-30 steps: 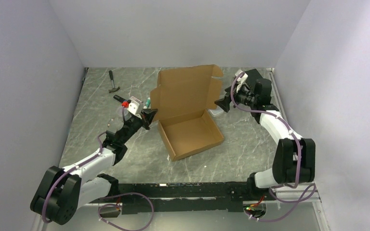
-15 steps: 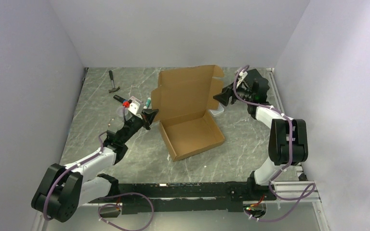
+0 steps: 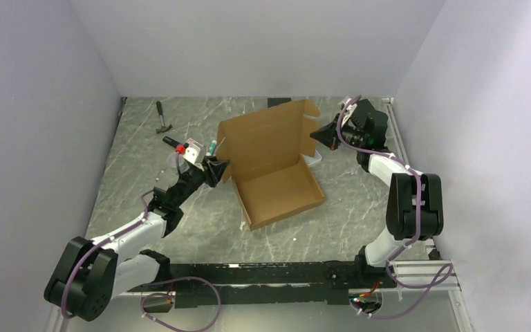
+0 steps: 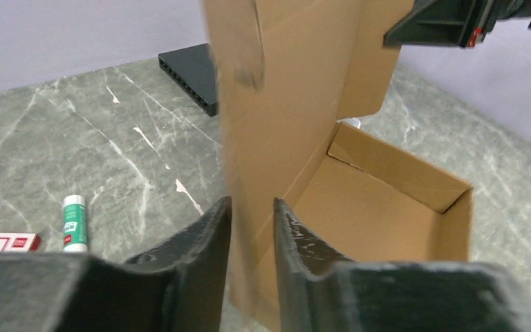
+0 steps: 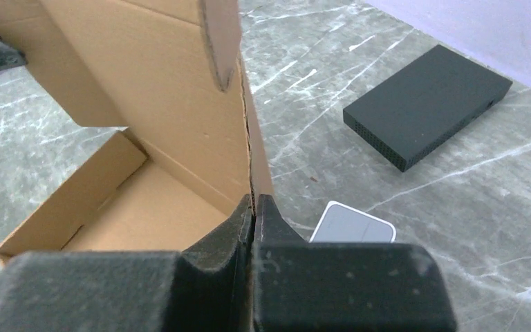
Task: Fold the paper box
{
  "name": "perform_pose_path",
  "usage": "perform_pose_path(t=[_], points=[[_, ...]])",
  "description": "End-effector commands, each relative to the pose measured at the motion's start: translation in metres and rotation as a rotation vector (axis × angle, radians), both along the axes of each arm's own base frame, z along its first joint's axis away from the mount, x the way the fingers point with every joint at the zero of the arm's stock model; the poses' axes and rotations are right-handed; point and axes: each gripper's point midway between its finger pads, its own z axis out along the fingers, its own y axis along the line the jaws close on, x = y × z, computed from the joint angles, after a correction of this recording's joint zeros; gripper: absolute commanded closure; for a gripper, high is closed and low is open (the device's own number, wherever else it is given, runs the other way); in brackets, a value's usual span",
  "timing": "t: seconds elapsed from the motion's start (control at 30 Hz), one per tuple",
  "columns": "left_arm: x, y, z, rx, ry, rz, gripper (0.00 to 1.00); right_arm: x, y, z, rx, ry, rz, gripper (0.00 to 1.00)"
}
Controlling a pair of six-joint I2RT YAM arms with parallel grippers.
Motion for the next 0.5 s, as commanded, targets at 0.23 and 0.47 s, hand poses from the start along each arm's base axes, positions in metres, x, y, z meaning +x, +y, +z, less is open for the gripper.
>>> perform_pose_path(t=[0.23,0.47], points=[[-0.009,0.014,0.044,-0.110,0.009,0.070,0.16,-0.025,-0.014,0.040,-0.024,-0.135,0.036,1.00],[-0.019,0.011,0.074,-0.115,0.074,0.036,0.01,-0.027,-0.022,0.042,-0.023,-0.104,0.014,1.00]])
